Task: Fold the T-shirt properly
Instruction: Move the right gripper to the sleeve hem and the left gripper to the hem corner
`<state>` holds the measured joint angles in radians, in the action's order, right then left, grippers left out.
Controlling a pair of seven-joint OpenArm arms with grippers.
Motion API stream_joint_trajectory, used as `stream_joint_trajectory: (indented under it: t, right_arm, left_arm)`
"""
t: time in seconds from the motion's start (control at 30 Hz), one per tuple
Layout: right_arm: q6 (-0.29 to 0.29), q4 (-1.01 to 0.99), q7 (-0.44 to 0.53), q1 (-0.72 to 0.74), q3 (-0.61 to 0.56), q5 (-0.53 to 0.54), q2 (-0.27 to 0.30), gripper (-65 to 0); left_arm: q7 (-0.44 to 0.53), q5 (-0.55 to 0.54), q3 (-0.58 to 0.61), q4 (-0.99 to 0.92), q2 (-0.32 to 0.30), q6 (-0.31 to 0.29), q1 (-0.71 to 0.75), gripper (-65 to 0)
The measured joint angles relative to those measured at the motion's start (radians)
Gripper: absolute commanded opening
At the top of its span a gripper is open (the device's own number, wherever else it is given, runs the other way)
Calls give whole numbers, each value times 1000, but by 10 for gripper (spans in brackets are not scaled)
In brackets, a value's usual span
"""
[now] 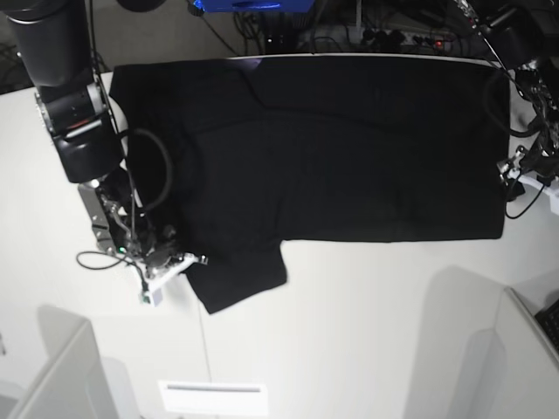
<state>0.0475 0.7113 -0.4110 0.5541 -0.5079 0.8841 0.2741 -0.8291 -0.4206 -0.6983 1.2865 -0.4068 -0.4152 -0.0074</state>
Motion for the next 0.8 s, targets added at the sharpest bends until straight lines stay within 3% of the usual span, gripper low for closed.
stream_joint_trajectory:
  t: [0.23, 0.8]
  right_arm:
    - [0, 0, -6, 2, 0, 2, 0, -650]
    - [0, 0, -6, 2, 0, 2, 0, -650]
  left_arm:
    - [2, -7, 124, -122, -48, 0, -140, -110]
    - [1, -4, 125, -49, -48, 0, -34, -110]
